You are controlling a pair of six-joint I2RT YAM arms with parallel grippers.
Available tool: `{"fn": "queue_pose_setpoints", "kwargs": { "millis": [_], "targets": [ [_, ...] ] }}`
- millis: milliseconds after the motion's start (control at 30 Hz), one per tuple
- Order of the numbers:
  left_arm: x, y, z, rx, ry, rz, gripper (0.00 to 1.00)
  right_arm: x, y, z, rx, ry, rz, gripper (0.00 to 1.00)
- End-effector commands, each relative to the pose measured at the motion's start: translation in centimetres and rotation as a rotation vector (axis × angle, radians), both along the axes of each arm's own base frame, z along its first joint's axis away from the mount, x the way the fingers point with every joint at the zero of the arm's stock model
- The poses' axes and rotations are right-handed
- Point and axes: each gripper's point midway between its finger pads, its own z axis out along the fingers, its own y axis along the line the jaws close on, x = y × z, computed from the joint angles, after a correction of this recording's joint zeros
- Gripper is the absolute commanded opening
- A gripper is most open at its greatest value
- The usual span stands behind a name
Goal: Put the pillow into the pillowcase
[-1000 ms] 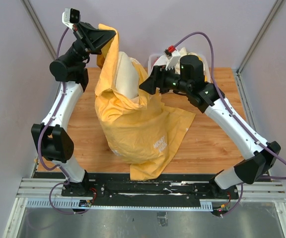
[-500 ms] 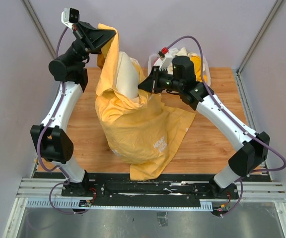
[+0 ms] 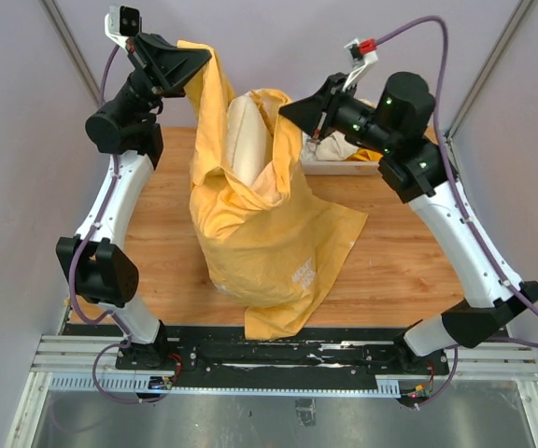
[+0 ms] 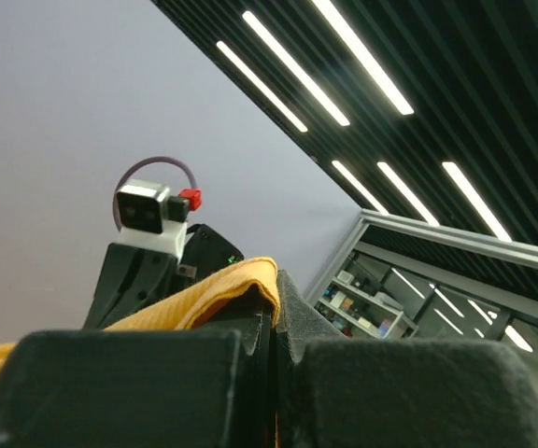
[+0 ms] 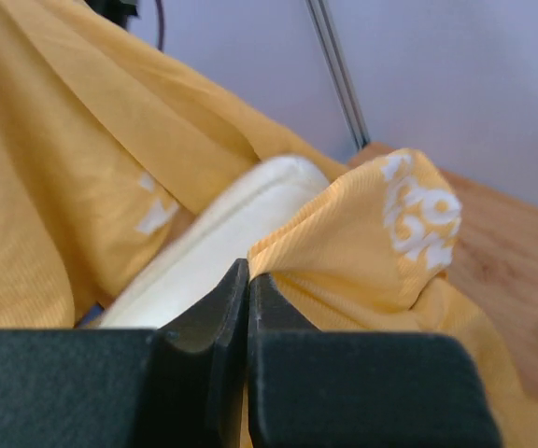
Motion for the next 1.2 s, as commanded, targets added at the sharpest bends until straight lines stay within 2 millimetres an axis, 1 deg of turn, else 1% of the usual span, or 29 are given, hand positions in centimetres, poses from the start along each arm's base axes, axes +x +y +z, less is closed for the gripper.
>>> {"fn": "queue_pose_setpoints", "kwargs": {
  "millis": [0, 67, 133, 233, 300, 433, 533, 567, 633, 700, 767, 867, 933, 1000, 1033, 1100, 1167],
  "targets": [
    [-2.3, 1.1, 2.6, -0.083, -0.099, -0.022, 0.0, -2.6, -2.3, 8.8, 0.104, -0.255, -0.003, 0.01],
    [-1.9, 1.4, 3.0, -0.11, -0.097, -0.038, 0.0, -3.5, -2.7, 11.3, 0.147, -0.324, 0.007, 0.01],
    [-1.9, 1.9, 3.6, -0.146, -0.113, -0.057, 0.0, -4.2, -3.1, 13.5, 0.177, -0.382, 0.01, 0.01],
    [-2.5, 2.4, 5.1, -0.183, -0.154, -0.081, 0.0, -5.1, -4.1, 16.6, 0.214, -0.457, 0.0, 0.01],
    [-3.0, 2.6, 6.2, -0.198, -0.181, -0.083, 0.0, -5.5, -5.1, 18.2, 0.241, -0.501, -0.038, 0.01],
    [-4.8, 3.6, 8.9, -0.256, -0.255, -0.099, 0.0, -4.8, -7.7, 20.3, 0.287, -0.545, -0.174, 0.01],
    [-5.8, 4.0, 10.3, -0.273, -0.286, -0.116, 0.0, -3.8, -9.5, 21.1, 0.303, -0.542, -0.243, 0.01],
    [-5.9, 4.0, 10.5, -0.269, -0.289, -0.116, 0.0, -3.5, -10.1, 21.2, 0.311, -0.537, -0.275, 0.01],
    [-6.3, 4.2, 10.7, -0.269, -0.297, -0.114, 0.0, -2.4, -11.1, 20.7, 0.312, -0.515, -0.337, 0.01],
    [-6.9, 4.6, 10.7, -0.273, -0.309, -0.108, 0.0, -1.1, -11.4, 20.1, 0.313, -0.481, -0.352, 0.01],
    [-8.0, 4.6, 11.0, -0.265, -0.341, -0.093, 0.0, 0.1, -10.7, 19.2, 0.314, -0.44, -0.323, 0.01],
    [-10.2, 4.0, 12.1, -0.222, -0.407, -0.027, 0.0, 2.2, -9.0, 17.6, 0.289, -0.361, -0.267, 0.01],
    [-9.9, 3.4, 12.7, -0.173, -0.383, 0.032, 0.0, 3.5, -7.9, 16.6, 0.276, -0.305, -0.22, 0.01],
    [-10.3, 3.1, 12.8, -0.151, -0.394, 0.058, 0.0, 4.8, -7.2, 15.3, 0.272, -0.247, -0.194, 0.01],
    [-10.3, 3.1, 12.5, -0.147, -0.396, 0.054, 0.0, 5.3, -7.0, 14.7, 0.269, -0.224, -0.187, 0.01],
    [-9.5, 3.1, 11.6, -0.151, -0.37, 0.03, 0.0, 6.2, -6.8, 13.1, 0.255, -0.184, -0.189, 0.01],
    [-8.7, 3.0, 10.7, -0.151, -0.339, 0.013, 0.0, 6.5, -6.7, 12.0, 0.244, -0.166, -0.194, 0.01]
  ]
}}
